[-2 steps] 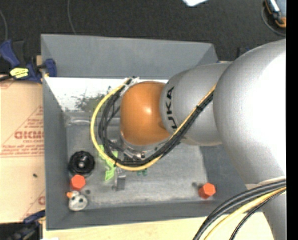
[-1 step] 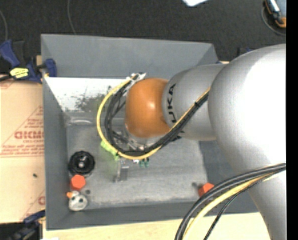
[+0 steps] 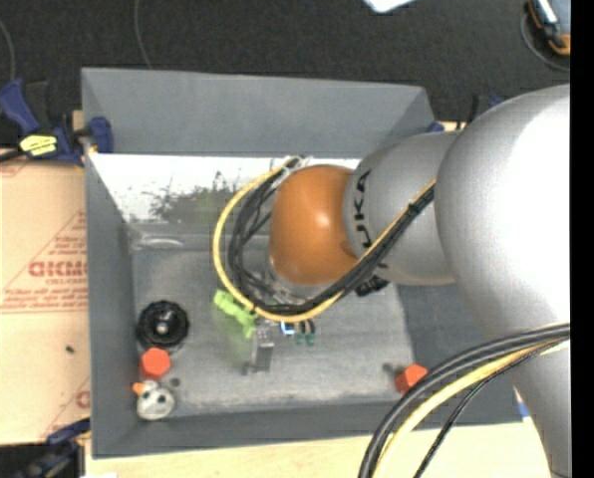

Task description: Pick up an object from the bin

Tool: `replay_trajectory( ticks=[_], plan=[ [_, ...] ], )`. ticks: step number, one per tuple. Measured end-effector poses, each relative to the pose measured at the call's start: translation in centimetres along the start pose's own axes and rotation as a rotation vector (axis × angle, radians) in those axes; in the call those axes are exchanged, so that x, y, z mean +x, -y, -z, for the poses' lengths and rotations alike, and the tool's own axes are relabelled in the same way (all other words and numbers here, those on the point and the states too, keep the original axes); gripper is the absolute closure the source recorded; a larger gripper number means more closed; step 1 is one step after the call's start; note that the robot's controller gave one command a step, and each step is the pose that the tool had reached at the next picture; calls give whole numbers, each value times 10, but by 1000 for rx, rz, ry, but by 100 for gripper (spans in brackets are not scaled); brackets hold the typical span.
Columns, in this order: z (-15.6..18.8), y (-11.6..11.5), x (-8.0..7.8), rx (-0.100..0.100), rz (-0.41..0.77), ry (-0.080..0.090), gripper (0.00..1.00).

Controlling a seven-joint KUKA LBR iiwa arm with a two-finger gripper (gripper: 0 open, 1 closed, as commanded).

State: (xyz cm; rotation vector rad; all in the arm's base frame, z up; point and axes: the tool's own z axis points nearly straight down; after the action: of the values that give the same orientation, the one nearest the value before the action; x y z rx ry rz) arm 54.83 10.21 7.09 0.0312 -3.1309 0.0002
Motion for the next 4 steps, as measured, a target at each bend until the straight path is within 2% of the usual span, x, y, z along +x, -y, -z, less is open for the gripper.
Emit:
replay_trajectory(
  ticks=[1, 2, 3, 4],
  plan=[
    [1, 37, -69, -1, 144, 32, 0],
    [7, 24, -90, -3, -90, 19, 100],
    [7, 24, -90, -3, -91, 19, 100],
    [80, 23, -74, -5, -91, 31, 100]
  ],
)
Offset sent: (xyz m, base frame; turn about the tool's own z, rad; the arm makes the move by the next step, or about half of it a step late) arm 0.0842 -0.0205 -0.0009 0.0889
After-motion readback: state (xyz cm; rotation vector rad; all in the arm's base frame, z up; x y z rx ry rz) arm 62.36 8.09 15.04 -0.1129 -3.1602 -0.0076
